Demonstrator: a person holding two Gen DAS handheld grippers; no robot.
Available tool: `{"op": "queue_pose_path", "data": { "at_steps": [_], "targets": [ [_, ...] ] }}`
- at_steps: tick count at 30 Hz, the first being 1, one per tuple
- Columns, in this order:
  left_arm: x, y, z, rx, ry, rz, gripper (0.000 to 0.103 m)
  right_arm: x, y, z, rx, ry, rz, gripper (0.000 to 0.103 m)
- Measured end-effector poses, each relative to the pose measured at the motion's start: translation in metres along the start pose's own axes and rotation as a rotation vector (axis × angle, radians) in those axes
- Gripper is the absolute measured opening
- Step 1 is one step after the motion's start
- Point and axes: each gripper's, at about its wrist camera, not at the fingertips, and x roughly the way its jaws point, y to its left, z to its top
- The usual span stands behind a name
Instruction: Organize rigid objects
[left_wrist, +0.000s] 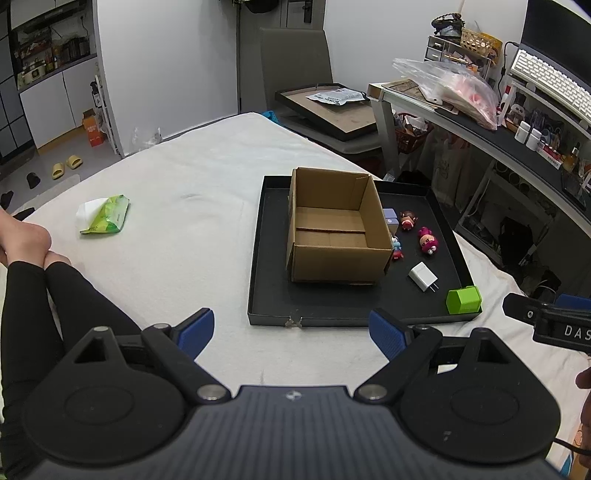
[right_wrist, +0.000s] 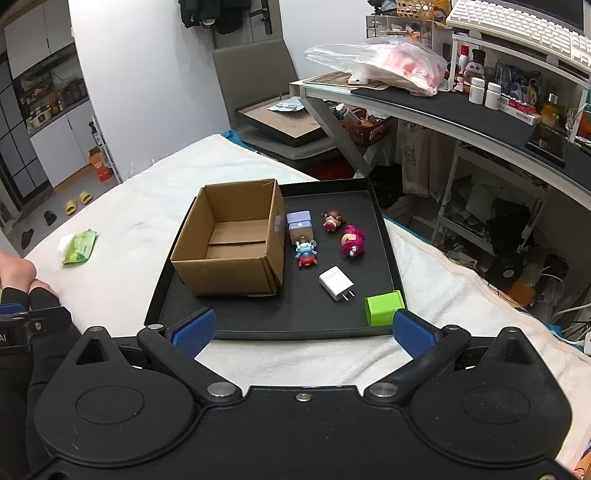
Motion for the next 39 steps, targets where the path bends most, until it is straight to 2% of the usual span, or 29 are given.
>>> {"op": "queue_pose_path", "data": {
  "at_steps": [28,39],
  "targets": [
    [0.0,0.007,0.003,-0.011,0.009,-0.009,0.09,0.001,0.003,-0.004,-0.031,-0.01,-0.01,0.103],
    [0.021,0.004,0.009,-0.028,0.018,-0.017,0.09,0.013,-0.007,-0.004,-0.019,-0.007,-0.014,0.103]
  ]
}}
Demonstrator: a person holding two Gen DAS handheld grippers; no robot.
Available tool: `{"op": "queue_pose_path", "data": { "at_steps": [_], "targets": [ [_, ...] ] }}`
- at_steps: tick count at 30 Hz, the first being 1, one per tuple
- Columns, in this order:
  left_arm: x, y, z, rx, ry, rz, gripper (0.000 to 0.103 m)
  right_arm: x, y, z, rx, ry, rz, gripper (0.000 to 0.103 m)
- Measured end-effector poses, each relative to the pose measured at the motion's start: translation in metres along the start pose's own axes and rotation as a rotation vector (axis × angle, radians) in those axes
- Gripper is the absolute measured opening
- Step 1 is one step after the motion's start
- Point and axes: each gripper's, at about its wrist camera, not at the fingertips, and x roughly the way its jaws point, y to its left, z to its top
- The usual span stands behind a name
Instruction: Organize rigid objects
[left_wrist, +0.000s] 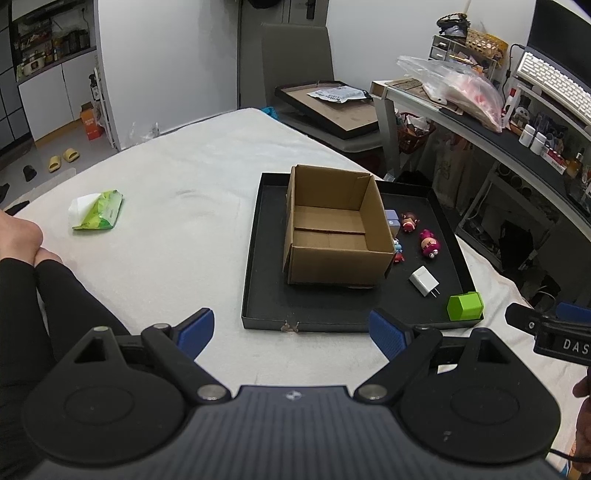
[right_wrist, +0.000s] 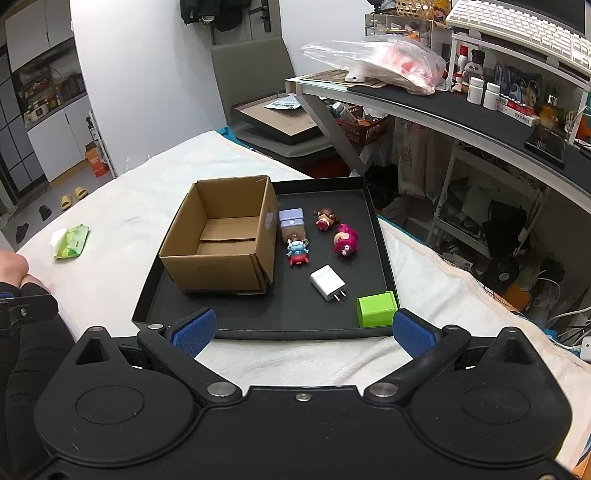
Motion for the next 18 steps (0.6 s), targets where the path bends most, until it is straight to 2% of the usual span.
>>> {"op": "queue_pose_path", "data": {
  "at_steps": [7,18],
  "targets": [
    [0.029,0.005,0.004,-0.028,0.037,0.015,0.09,0.021,-0.006,-0.004,-0.026,-0.003,-0.031,0.103],
    [0.075,0.0,0.024,-0.041,0.059,0.031,0.09,0.07,-0.034,0.0,0.006,0.013,-0.017,0.101]
  ]
}}
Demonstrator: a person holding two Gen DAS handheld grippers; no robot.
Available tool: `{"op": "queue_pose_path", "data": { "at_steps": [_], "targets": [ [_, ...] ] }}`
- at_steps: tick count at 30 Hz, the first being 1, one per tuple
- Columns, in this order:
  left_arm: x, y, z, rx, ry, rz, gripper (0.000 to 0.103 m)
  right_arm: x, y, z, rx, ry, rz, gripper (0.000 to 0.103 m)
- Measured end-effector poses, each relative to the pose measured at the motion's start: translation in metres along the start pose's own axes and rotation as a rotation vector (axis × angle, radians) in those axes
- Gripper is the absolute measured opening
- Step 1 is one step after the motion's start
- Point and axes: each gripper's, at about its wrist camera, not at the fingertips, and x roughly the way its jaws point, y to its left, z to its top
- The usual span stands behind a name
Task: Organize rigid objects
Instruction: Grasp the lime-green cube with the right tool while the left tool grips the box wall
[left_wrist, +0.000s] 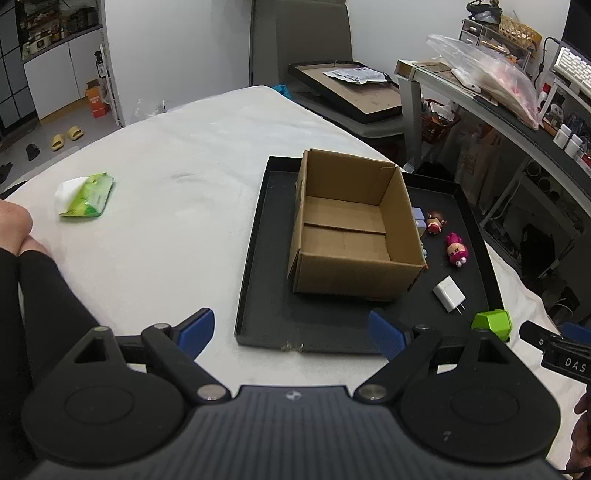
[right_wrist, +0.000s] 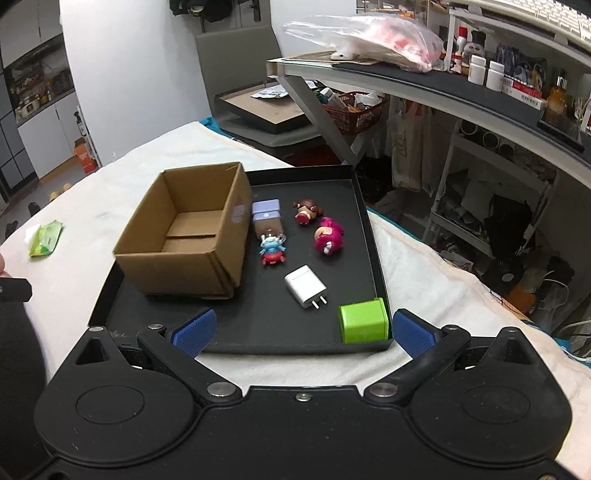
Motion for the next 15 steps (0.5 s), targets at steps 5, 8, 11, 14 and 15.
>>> {"op": "queue_pose_path", "data": {
  "at_steps": [5,8,11,14,15],
  "targets": [
    [0.023,-0.003,0.013,-0.02,0.02,-0.012,0.089,0.024,-0.017,0.003,-0.004,0.014,-0.024,0.092],
    [0.036,-0.004,0.018,-0.024,0.036,-0.016,0.087,0.038,-0.028,0.005,0.002,0.043,-0.036,0.089],
    [0.049,-0.002,0.022,-0.029,0.044,-0.023,0.087,0.049,-0.035,0.005,0.01,0.068,-0.039,0.087],
    [0.063,0.001,0.028,-0.042,0.054,-0.029,0.086,0.061,-0.037,0.005,-0.006,0.095,-0.055,0.084],
    [0.067,0.002,0.03,-0.049,0.057,-0.033,0.085,0.064,-0.038,0.004,-0.008,0.102,-0.057,0.084]
  ]
}}
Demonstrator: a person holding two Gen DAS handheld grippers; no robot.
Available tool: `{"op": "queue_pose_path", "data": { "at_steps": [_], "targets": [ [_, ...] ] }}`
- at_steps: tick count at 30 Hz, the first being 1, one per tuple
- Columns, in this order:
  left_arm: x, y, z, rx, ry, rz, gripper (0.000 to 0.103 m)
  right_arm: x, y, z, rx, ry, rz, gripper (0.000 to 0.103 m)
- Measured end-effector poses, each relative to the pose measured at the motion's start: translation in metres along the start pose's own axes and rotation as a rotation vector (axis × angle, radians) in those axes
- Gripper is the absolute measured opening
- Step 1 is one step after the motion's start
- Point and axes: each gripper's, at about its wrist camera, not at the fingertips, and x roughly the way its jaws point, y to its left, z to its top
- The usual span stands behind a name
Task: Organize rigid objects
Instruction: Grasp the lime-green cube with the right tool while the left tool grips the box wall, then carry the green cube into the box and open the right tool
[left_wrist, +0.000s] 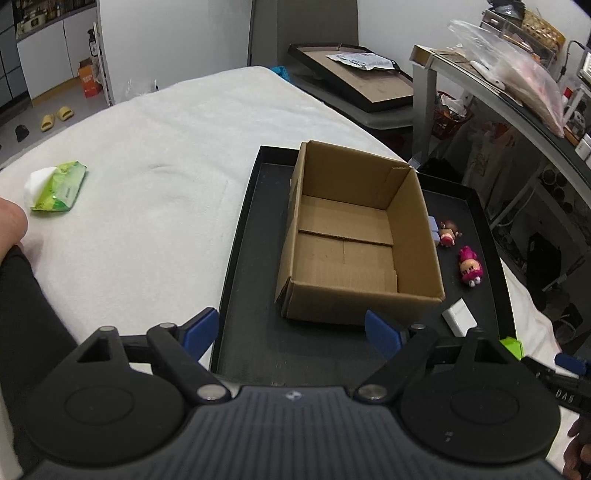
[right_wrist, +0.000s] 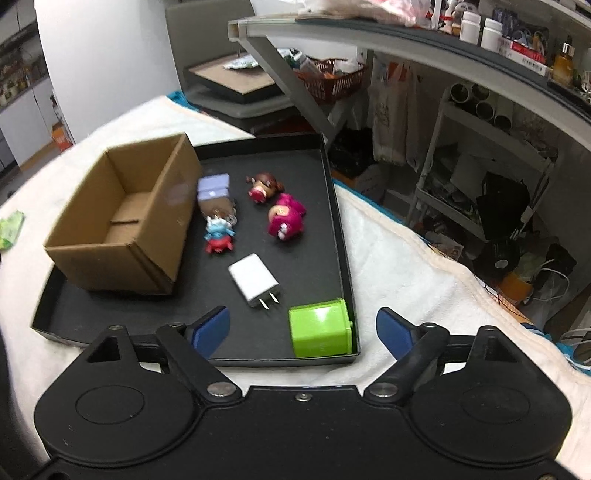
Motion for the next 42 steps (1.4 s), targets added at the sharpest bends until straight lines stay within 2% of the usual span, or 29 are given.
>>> {"op": "queue_pose_path", "data": {
  "at_steps": [12,19,22,24,25,26,27,28,29,42],
  "targets": [
    [0.038,0.019,0.019,-0.062,0.017,-0.02,0.067,0.046,0.0,0.004,-0.03,0.087,-0.053,0.082],
    [0.064,0.018,0.027,-0.086,0.044,-0.045,0.061,0.061,0.006,0.004,-0.052,0.111,-0.079,0.082],
    [0.075,0.013,0.03,-0.072,0.053,-0.036,0.059,0.065,0.009,0.004,-0.072,0.116,-0.091,0.077],
    [0.081,0.012,0.028,-0.07,0.068,-0.029,0.045,0.067,0.011,0.003,-0.086,0.124,-0.108,0.073],
    [0.082,0.013,0.027,-0.076,0.072,-0.031,0.039,0.068,0.011,0.002,-0.092,0.132,-0.111,0.066],
    [0.082,0.014,0.026,-0.086,0.065,-0.041,0.029,0.069,0.011,0.002,-0.091,0.139,-0.104,0.062],
    [0.082,0.014,0.025,-0.093,0.061,-0.042,0.018,0.07,0.01,0.001,-0.086,0.143,-0.1,0.054],
    [0.082,0.014,0.025,-0.093,0.058,-0.036,0.014,0.07,0.009,0.001,-0.083,0.144,-0.1,0.05],
    [0.082,0.013,0.025,-0.091,0.055,-0.036,0.01,0.069,0.008,0.0,-0.078,0.14,-0.096,0.05],
    [0.062,0.018,0.009,-0.074,0.034,-0.03,0.01,0.044,0.021,0.003,-0.073,0.059,-0.052,0.049]
  ]
}}
